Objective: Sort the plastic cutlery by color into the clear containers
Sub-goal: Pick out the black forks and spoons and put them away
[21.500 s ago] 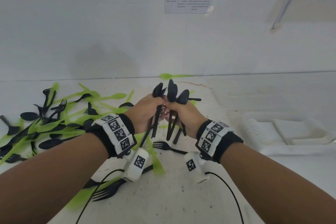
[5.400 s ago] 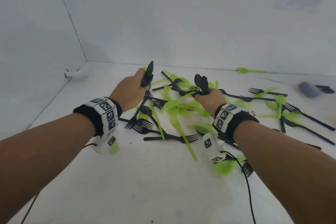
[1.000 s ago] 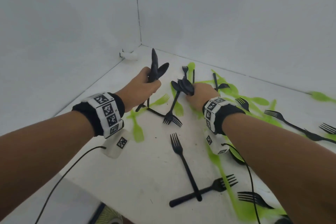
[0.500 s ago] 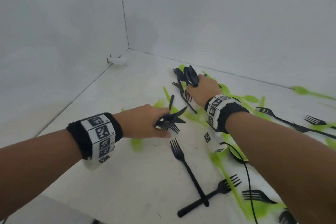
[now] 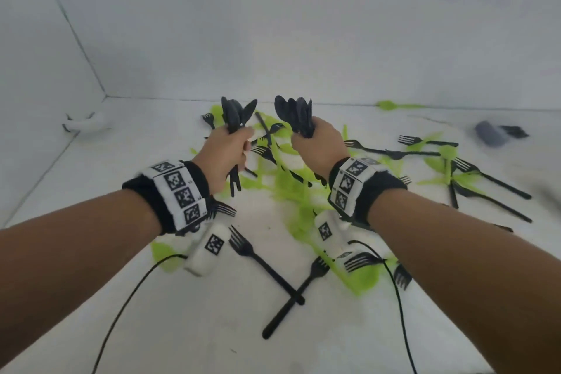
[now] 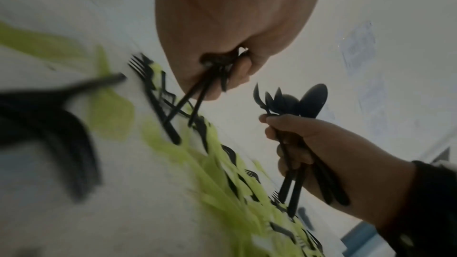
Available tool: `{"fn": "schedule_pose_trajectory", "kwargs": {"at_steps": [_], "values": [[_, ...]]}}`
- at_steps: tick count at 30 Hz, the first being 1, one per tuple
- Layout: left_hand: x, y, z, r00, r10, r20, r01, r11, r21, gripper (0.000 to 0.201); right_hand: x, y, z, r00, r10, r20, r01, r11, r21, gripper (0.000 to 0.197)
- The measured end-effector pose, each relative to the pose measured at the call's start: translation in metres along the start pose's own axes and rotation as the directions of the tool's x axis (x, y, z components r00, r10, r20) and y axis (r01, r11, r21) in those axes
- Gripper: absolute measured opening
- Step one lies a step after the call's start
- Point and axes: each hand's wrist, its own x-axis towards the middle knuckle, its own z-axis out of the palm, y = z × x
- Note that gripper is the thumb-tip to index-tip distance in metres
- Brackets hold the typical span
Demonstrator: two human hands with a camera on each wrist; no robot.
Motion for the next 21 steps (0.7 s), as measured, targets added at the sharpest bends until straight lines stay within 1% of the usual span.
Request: {"fn": "schedule_pose_trajectory", "kwargs": {"at_steps": [2, 3, 5, 7, 10, 13, 16, 18, 19, 21], "values": [[0.001, 0.003, 0.026, 0.999, 0.020, 0.044, -0.023, 0.998, 0.058, 0.026, -0.016, 0.003, -0.002, 1.000, 0.001, -0.011, 0.000, 0.999, 0.040, 0.011], [-0.001, 0.003, 0.039, 0.997, 0.040, 0.073, -0.046, 0.996, 0.080, 0.025, -0.024, 0.007, -0.004, 1.000, 0.006, -0.018, -0.005, 0.998, 0.060, 0.011], [-0.006, 0.002, 0.064, 0.992, 0.063, 0.110, -0.070, 0.996, 0.062, 0.013, -0.038, 0.015, -0.011, 0.999, 0.023, -0.044, -0.019, 0.996, 0.087, 0.010], [-0.009, 0.001, 0.081, 0.993, 0.053, 0.109, -0.058, 0.998, 0.041, 0.008, -0.049, 0.025, -0.023, 0.998, 0.042, -0.044, -0.037, 0.993, 0.112, 0.014], [-0.012, -0.001, 0.100, 0.994, 0.033, 0.107, -0.037, 0.999, 0.036, 0.011, -0.057, 0.047, -0.039, 0.997, 0.059, -0.050, -0.050, 0.987, 0.156, 0.024], [-0.014, -0.005, 0.116, 0.987, -0.015, 0.163, 0.016, 1.000, -0.006, 0.015, -0.059, 0.064, -0.054, 0.994, 0.077, -0.077, -0.059, 0.977, 0.206, 0.022], [-0.015, -0.002, 0.128, 0.990, -0.034, 0.139, 0.037, 0.999, -0.024, 0.008, -0.060, 0.073, -0.073, 0.983, 0.127, -0.136, -0.085, 0.957, 0.276, 0.022], [-0.016, 0.001, 0.134, 0.993, -0.011, 0.119, 0.007, 0.999, 0.032, 0.009, -0.058, 0.079, -0.086, 0.964, 0.203, -0.175, -0.128, 0.922, 0.367, 0.023], [-0.018, 0.003, 0.137, 0.991, 0.012, 0.134, -0.023, 0.997, 0.078, 0.008, -0.056, 0.081, -0.092, 0.959, 0.229, -0.168, -0.144, 0.901, 0.408, 0.021], [-0.025, 0.007, 0.145, 0.978, 0.053, 0.202, -0.089, 0.981, 0.173, 0.008, -0.054, 0.083, -0.099, 0.971, 0.209, -0.115, -0.132, 0.873, 0.470, 0.014]]}}
